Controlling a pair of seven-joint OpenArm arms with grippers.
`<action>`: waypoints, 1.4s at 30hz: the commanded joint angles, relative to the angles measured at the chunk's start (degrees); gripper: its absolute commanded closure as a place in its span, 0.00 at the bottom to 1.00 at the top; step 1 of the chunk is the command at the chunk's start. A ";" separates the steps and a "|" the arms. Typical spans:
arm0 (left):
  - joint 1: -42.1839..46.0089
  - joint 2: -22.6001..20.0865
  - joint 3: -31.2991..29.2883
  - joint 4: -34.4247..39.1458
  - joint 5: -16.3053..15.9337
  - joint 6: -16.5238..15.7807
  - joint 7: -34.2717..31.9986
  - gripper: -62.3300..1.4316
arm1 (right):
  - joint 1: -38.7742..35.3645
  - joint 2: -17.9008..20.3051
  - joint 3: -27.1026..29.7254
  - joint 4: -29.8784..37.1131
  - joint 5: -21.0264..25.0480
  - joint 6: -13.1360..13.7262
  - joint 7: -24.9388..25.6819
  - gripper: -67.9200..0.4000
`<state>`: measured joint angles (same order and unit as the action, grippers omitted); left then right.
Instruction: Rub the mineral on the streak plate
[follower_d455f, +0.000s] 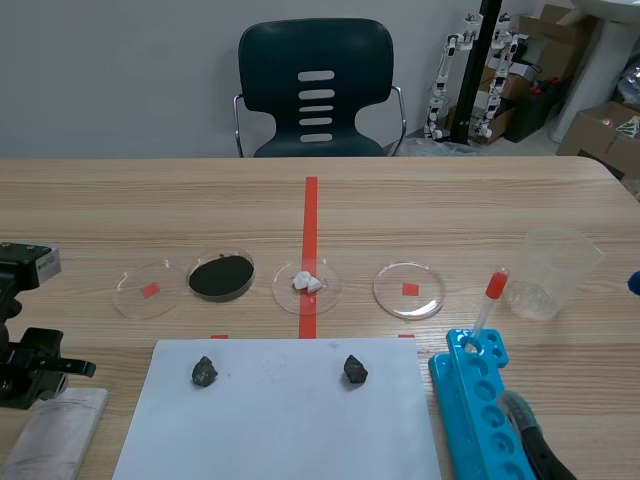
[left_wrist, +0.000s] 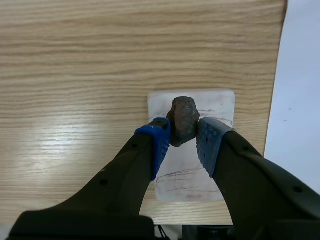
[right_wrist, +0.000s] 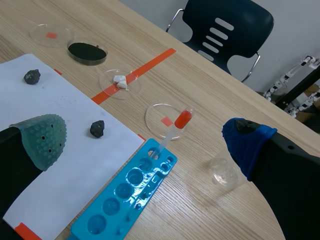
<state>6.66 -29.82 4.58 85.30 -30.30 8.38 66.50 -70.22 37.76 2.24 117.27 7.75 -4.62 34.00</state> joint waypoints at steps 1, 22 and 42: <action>-0.55 -0.07 -0.09 -0.02 -0.22 0.07 0.87 0.81 | 0.42 -0.17 0.28 1.20 0.39 0.17 0.83 0.00; -2.73 1.55 0.70 -4.90 -0.81 0.50 3.13 0.81 | 0.42 -0.17 0.28 1.20 0.39 0.17 0.81 0.00; -2.89 4.11 2.54 -4.90 -8.00 -3.04 0.15 0.81 | 0.42 -0.17 0.28 1.20 0.39 0.17 0.81 0.00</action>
<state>4.10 -25.08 7.53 79.90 -38.41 5.32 67.02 -70.22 37.76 2.24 117.27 7.75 -4.21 34.00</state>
